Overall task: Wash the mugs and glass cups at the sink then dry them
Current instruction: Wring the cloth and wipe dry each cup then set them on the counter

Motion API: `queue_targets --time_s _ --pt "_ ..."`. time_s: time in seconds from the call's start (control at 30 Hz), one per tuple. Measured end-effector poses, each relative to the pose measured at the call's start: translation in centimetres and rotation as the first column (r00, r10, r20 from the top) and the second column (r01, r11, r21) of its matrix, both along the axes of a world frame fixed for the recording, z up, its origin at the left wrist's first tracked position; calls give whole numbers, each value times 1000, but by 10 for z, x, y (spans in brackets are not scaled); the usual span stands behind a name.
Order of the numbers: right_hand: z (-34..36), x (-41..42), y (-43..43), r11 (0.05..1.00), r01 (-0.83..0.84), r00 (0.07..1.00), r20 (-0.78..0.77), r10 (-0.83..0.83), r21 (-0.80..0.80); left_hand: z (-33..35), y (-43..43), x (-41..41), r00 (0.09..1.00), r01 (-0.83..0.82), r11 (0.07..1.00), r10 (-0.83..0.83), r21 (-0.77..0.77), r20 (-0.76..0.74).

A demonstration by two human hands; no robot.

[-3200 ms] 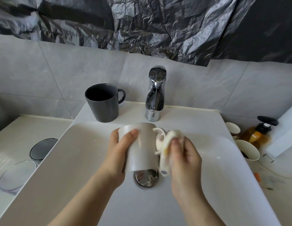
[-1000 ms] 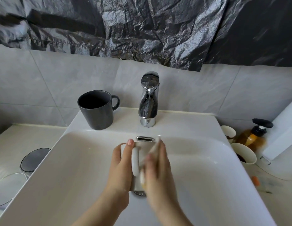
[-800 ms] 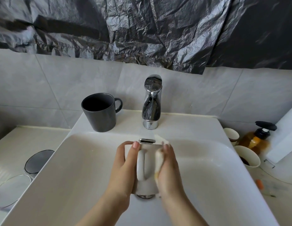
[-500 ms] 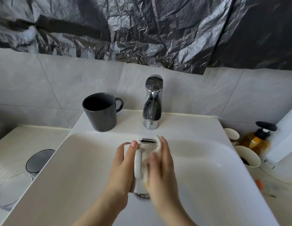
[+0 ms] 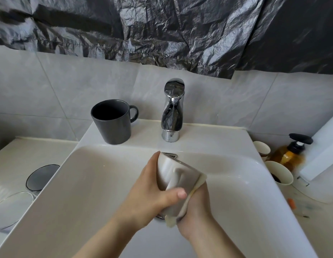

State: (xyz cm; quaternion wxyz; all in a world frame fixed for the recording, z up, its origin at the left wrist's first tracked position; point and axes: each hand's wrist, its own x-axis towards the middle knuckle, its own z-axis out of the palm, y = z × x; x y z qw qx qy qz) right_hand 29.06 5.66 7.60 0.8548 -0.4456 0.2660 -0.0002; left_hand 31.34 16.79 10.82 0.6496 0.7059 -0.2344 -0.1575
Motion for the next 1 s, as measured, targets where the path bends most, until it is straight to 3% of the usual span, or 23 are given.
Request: queue_targets --time_s 0.07,0.13,0.2,0.27,0.3,0.33,0.4,0.43,0.47,0.5,0.53,0.6,0.63,0.67,0.7,0.73,0.8,0.83,0.87,0.9,1.0 --pt "0 1 2 995 26 999 -41 -30 -100 -3 -2 -3 1000 -28 1000 27 10 7" --pt "2 -3 13 939 72 997 -8 -79 -335 -10 -5 -2 988 -150 988 148 -42 -50" --pt "1 -9 23 708 130 987 161 -23 -694 -15 -6 1 958 -229 969 208 -91 -199" --pt "-4 -12 28 517 149 975 212 65 -843 -18 -3 4 942 -247 967 226 -56 -250" --pt "-3 -9 27 540 157 977 211 38 -827 -19 -2 4 943 -242 969 225 -40 -244" --pt "-1 -6 22 634 180 977 214 -24 -752 -17 -1 3 948 -230 972 215 -38 -236" --pt "5 2 8 925 188 977 156 -143 -330 -16 -2 1 957 -177 983 161 -46 -242" --pt "5 5 2 983 138 988 84 -129 -120 -17 -3 0 955 -161 985 142 -55 -259" --pt "4 3 -2 994 88 995 57 -84 -68 -20 -5 1 949 -161 985 137 -62 -284" --pt "1 -1 -2 983 51 997 66 -40 -177 -22 -6 1 938 -176 982 148 -64 -315" --pt "0 -3 2 912 81 995 88 -49 -403 -22 -7 1 920 -202 977 166 -65 -354" --pt "-1 -11 20 612 142 983 181 2 -778 -24 -6 3 890 -250 966 202 -65 -408" --pt "-1 -14 28 483 145 980 192 49 -864 -25 -4 5 886 -263 963 215 -63 -411" --pt "-3 -13 30 444 144 979 194 69 -884 -24 -2 7 885 -274 959 224 -67 -408" --pt "1 -11 29 504 151 977 204 53 -851 -23 -1 8 886 -275 958 221 -79 -407" --pt "3 -6 24 624 172 975 224 5 -763 -22 1 9 889 -264 960 207 -89 -409" --pt "11 0 12 924 151 985 130 -112 -351 -19 1 10 888 -229 968 163 -105 -431" --pt "9 2 6 984 104 994 41 -99 -143 -16 1 10 885 -216 970 144 -116 -443" --pt "5 2 3 998 42 999 7 -41 -45 -14 1 10 882 -207 970 128 -129 -453" --pt "5 1 2 999 -18 1000 -6 17 -43 -12 -1 10 874 -207 968 117 -145 -471" --pt "5 -3 11 978 14 1000 6 -13 -209 -10 -4 9 823 -299 937 159 -179 -545"
